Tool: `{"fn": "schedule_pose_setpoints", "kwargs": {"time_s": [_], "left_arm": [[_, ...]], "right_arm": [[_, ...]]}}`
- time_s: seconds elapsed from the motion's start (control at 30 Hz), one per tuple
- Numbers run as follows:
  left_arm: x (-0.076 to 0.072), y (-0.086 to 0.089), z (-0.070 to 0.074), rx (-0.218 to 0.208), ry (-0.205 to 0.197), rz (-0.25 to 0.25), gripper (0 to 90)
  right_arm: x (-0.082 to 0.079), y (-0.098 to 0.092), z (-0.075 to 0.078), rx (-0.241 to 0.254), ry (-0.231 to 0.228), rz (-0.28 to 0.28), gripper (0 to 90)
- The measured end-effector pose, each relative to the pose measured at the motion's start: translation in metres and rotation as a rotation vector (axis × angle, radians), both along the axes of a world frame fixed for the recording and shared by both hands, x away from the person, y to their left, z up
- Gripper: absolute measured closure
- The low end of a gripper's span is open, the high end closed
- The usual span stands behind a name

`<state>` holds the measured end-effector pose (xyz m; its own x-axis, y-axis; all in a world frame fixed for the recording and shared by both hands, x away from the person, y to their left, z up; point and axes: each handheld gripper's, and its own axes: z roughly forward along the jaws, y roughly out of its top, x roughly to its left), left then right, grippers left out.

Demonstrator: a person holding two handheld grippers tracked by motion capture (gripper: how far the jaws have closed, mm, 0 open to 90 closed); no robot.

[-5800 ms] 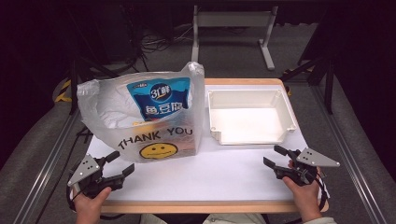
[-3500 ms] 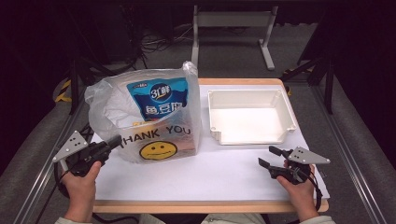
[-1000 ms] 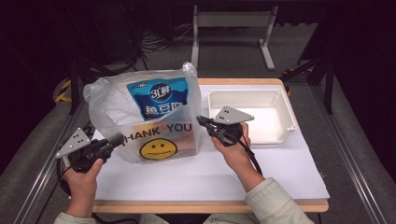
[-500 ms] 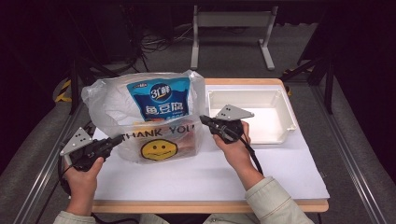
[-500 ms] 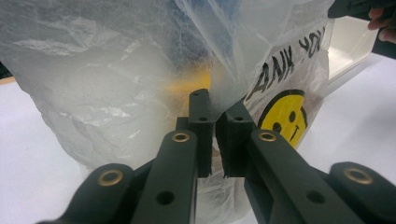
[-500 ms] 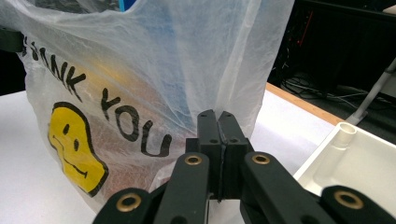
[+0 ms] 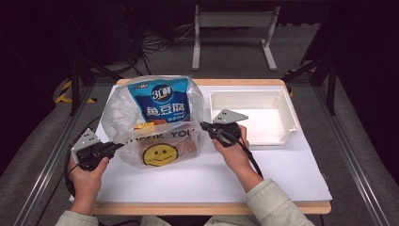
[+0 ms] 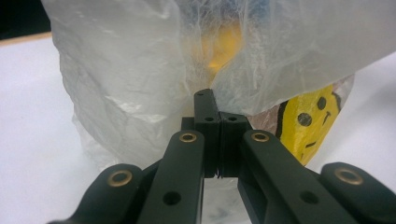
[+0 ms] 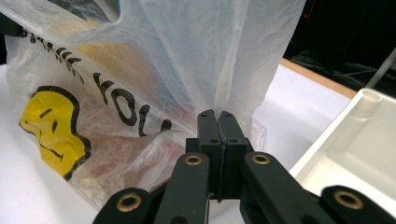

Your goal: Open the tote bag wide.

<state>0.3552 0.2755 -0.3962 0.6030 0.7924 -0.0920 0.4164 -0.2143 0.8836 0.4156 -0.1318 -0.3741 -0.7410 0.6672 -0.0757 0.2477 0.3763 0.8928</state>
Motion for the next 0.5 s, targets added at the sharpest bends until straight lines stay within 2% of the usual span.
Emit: {"fn": "schedule_pose_setpoints", "kwargs": {"time_s": [0.3, 0.43, 0.5], "left_arm": [[0.005, -0.001, -0.012, 0.023, 0.083, -0.004, 89.4], [0.007, 0.000, -0.018, 0.015, 0.133, -0.009, 89.4], [0.007, 0.000, -0.019, 0.014, 0.144, -0.008, 89.4]], "right_arm": [[0.001, 0.002, -0.015, -0.040, 0.051, 0.008, 90.0], [-0.001, 0.003, -0.019, -0.058, 0.068, 0.017, 90.0], [-0.002, 0.003, -0.021, -0.067, 0.076, 0.020, 90.0]]}}
